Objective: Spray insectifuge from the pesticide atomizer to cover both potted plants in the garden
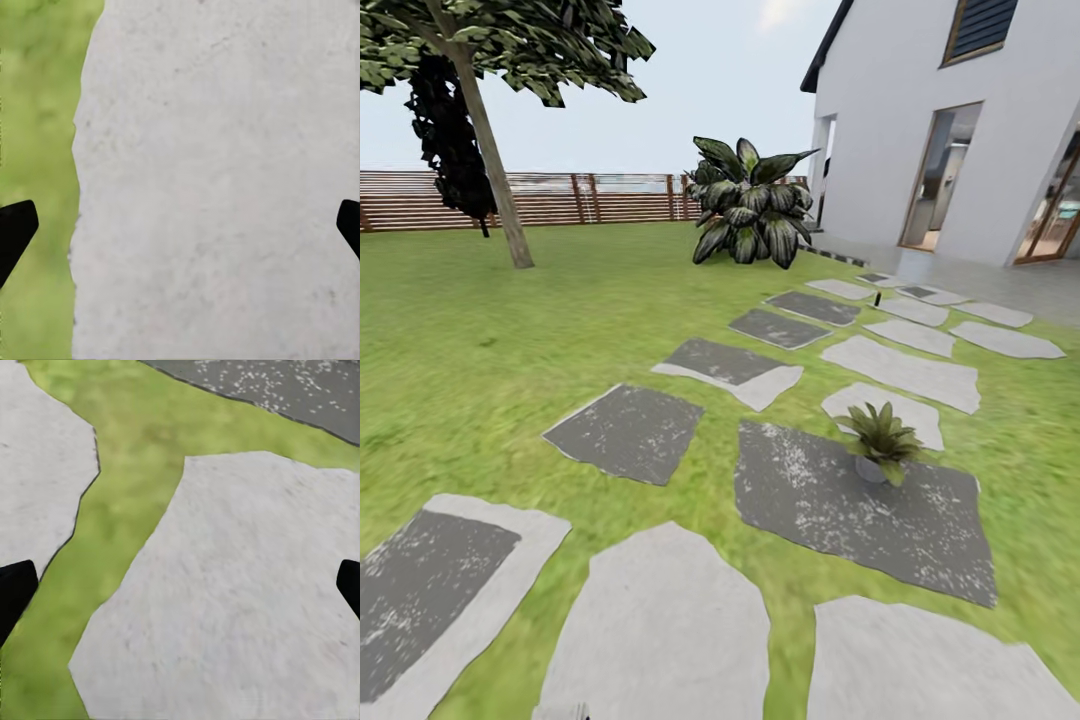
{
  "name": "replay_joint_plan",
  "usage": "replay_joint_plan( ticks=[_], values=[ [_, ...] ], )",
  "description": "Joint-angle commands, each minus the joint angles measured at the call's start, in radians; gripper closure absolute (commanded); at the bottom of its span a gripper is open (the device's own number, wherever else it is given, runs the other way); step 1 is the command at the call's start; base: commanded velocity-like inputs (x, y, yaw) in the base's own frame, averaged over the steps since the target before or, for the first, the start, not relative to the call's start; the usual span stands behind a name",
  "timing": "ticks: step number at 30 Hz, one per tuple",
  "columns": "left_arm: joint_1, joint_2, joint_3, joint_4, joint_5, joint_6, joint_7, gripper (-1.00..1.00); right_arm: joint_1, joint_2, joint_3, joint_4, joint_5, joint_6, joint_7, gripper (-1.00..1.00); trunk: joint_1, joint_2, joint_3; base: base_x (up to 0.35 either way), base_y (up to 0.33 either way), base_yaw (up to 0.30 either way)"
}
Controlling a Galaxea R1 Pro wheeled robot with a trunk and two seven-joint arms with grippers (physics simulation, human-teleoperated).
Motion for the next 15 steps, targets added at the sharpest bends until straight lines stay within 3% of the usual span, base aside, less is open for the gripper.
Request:
replay_joint_plan(
  ticks=[1, 15],
  values=[
    [-0.001, 0.0, -0.001, 0.001, 0.006, -0.003, 0.0, -1.0, -0.001, 0.0, 0.0, 0.0, 0.005, -0.003, 0.0, -1.0, 0.0, 0.0, -0.001, 0.335, 0.12, 0.0],
    [-0.001, -0.001, -0.001, 0.001, 0.007, -0.003, 0.0, -1.0, -0.001, -0.002, -0.002, 0.001, 0.005, -0.002, 0.0, -1.0, 0.0, 0.0, -0.001, 0.335, 0.12, 0.0]
  ],
)
